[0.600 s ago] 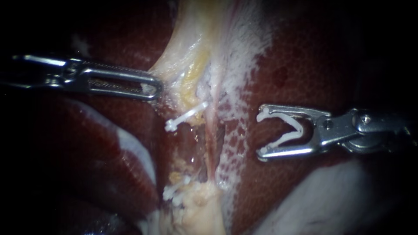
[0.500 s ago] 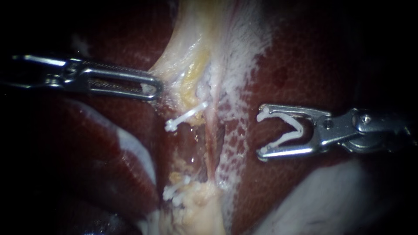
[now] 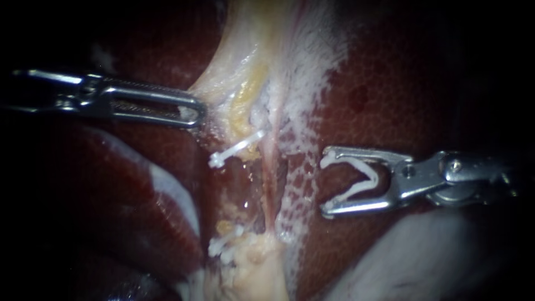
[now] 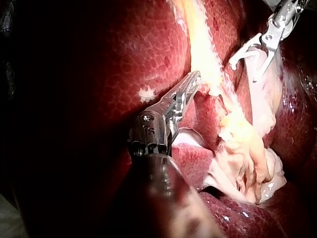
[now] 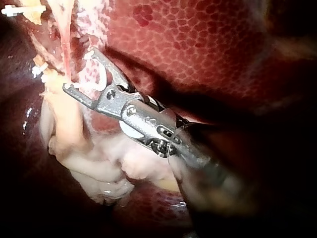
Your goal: Clipping first clip right tube
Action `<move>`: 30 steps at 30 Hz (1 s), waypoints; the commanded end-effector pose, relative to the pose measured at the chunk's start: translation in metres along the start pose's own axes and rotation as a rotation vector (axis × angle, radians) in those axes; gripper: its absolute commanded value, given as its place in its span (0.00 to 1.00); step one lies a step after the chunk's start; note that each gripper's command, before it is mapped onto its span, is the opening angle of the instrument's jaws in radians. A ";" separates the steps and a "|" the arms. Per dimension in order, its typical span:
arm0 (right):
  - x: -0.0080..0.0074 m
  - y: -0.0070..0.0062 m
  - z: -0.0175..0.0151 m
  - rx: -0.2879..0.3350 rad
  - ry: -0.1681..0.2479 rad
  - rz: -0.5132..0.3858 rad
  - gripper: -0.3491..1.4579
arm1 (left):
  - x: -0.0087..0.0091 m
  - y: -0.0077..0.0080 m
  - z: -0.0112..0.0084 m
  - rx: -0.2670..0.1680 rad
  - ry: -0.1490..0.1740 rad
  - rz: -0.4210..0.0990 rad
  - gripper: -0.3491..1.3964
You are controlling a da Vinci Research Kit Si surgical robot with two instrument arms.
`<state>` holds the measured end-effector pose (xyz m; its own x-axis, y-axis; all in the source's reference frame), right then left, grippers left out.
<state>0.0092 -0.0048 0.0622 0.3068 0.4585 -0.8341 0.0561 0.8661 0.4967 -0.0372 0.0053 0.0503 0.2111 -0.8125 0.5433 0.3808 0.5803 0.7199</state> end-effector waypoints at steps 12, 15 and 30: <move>-0.0023 -0.0005 0.0059 0.046 -0.009 0.044 0.52 | -0.0036 -0.0001 -0.0041 -0.031 -0.028 -0.012 0.00; -0.0021 -0.0003 0.0067 0.046 -0.010 0.062 0.52 | -0.0037 -0.0010 -0.0042 -0.034 -0.032 -0.014 0.00; -0.0010 0.0001 0.0097 0.072 -0.014 0.087 0.52 | -0.0043 -0.0043 -0.0044 -0.021 -0.037 -0.007 0.00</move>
<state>0.0182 -0.0071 0.0654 0.3271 0.5300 -0.7824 0.0974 0.8046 0.5858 -0.0358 0.0060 0.0429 0.1742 -0.8141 0.5539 0.4015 0.5724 0.7150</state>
